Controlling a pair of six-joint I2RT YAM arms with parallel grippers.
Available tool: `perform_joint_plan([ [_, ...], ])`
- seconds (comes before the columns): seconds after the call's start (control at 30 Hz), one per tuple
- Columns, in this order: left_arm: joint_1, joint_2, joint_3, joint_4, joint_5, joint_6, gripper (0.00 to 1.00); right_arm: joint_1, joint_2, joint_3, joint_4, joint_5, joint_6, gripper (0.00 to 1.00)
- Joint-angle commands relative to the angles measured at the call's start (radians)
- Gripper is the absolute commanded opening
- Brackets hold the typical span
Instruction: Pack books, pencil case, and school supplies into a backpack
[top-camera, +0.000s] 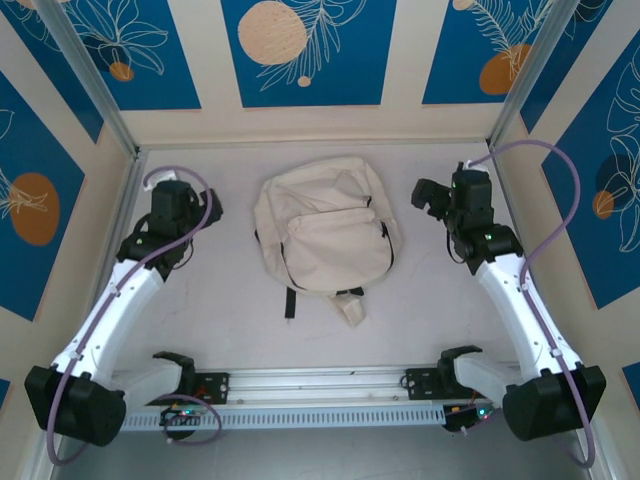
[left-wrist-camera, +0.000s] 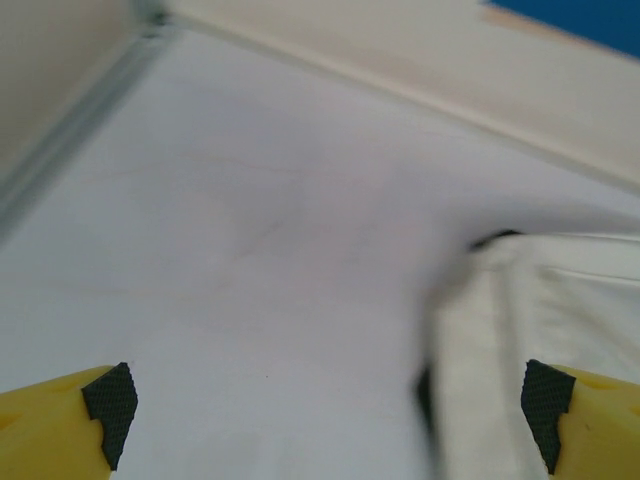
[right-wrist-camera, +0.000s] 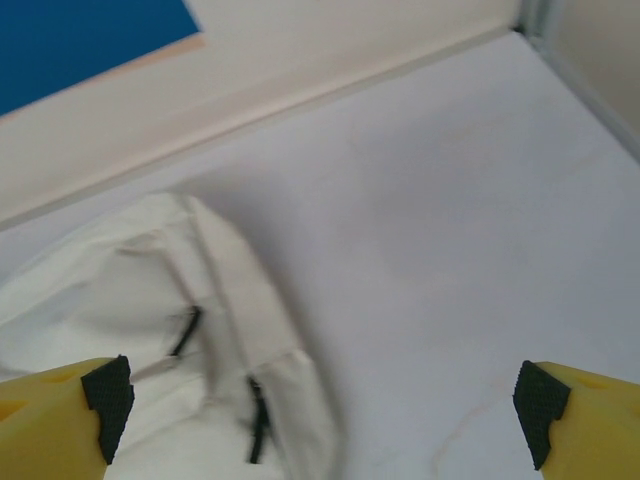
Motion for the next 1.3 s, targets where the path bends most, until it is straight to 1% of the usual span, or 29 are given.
perform_joint_plan([
  [0.0, 0.046, -0.039, -0.114, 0.086, -0.252, 0.041, 1.00, -0.023, -0.045, -0.151, 0.183, 0.137, -0.078, 0.99],
  [0.03, 0.054, -0.045, -0.157, 0.123, -0.276, 0.064, 1.00, -0.024, -0.057, -0.206, 0.269, 0.144, -0.106, 0.99],
  [0.13, 0.071, -0.056, -0.269, 0.227, -0.340, 0.108, 1.00, -0.034, -0.066, -0.346, 0.420, 0.153, -0.144, 0.99],
  [0.2, 0.093, -0.059, -0.331, 0.280, -0.333, 0.125, 1.00, -0.040, -0.053, -0.412, 0.494, 0.151, -0.157, 0.99],
  [0.23, 0.107, -0.059, -0.365, 0.319, -0.310, 0.144, 1.00, -0.044, -0.042, -0.444, 0.536, 0.143, -0.166, 0.99],
  [0.37, 0.168, -0.058, -0.487, 0.497, -0.158, 0.209, 1.00, -0.067, 0.030, -0.537, 0.693, 0.070, -0.227, 0.99],
  [0.47, 0.178, -0.027, -0.548, 0.648, -0.101, 0.272, 1.00, -0.076, 0.078, -0.583, 0.815, 0.000, -0.241, 0.99],
  [0.6, 0.182, 0.035, -0.586, 0.798, -0.027, 0.344, 1.00, -0.085, 0.155, -0.613, 0.951, -0.066, -0.264, 0.99],
  [0.67, 0.181, 0.056, -0.630, 0.934, 0.021, 0.361, 1.00, -0.095, 0.189, -0.627, 1.024, -0.104, -0.273, 0.99],
  [0.73, 0.182, 0.073, -0.657, 1.028, 0.067, 0.381, 1.00, -0.107, 0.214, -0.645, 1.094, -0.148, -0.273, 0.99],
  [0.83, 0.181, 0.097, -0.678, 1.108, 0.129, 0.422, 1.00, -0.123, 0.253, -0.663, 1.168, -0.196, -0.279, 0.99],
  [0.9, 0.182, 0.122, -0.694, 1.164, 0.147, 0.434, 1.00, -0.131, 0.266, -0.671, 1.205, -0.217, -0.286, 0.99],
  [0.97, 0.182, 0.159, -0.712, 1.242, 0.169, 0.443, 1.00, -0.138, 0.291, -0.676, 1.248, -0.232, -0.298, 0.99],
  [1.13, 0.181, 0.271, -0.710, 1.359, 0.229, 0.468, 1.00, -0.147, 0.362, -0.702, 1.359, -0.261, -0.292, 0.99],
  [1.27, 0.181, 0.334, -0.685, 1.378, 0.261, 0.485, 1.00, -0.144, 0.417, -0.703, 1.412, -0.275, -0.300, 0.99],
])
